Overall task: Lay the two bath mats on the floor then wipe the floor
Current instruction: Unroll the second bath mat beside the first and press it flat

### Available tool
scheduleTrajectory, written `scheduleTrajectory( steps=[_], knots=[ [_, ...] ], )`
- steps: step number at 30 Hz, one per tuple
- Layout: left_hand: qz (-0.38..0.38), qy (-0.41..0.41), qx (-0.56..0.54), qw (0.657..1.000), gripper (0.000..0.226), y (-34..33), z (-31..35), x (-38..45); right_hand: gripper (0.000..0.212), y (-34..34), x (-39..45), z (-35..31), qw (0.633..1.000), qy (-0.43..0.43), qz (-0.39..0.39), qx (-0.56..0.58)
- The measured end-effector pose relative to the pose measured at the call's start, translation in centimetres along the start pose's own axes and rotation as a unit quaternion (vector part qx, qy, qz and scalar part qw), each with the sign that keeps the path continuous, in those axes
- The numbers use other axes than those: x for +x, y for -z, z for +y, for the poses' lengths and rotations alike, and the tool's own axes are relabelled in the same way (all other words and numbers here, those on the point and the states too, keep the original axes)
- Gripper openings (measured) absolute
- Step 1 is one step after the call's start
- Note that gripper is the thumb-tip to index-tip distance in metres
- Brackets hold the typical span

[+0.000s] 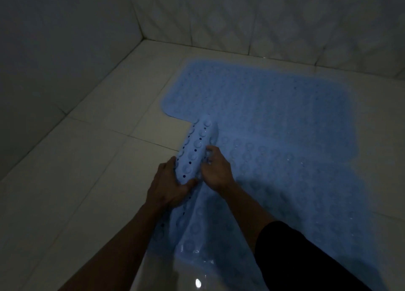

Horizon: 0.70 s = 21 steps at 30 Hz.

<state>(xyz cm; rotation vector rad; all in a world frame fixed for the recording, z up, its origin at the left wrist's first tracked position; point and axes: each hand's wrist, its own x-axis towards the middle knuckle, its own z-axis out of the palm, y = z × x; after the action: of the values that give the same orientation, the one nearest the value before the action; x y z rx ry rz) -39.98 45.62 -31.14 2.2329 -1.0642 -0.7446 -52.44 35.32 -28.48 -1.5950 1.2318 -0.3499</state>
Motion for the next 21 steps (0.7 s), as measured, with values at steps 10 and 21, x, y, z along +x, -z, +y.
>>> scheduleTrajectory(
  steps=[10, 21],
  knots=[
    [0.083, -0.067, 0.039, 0.994, 0.053, 1.6, -1.3, 1.2, 0.063, -3.4, 1.6, -1.1, 0.984, 0.035, -0.019, -0.173],
    [0.040, -0.019, 0.166, 0.985, 0.086, 3.6, -3.3, 2.0, 0.079, -5.8, 3.2, -2.0, 0.961, 0.071, -0.068, -0.258]
  ],
)
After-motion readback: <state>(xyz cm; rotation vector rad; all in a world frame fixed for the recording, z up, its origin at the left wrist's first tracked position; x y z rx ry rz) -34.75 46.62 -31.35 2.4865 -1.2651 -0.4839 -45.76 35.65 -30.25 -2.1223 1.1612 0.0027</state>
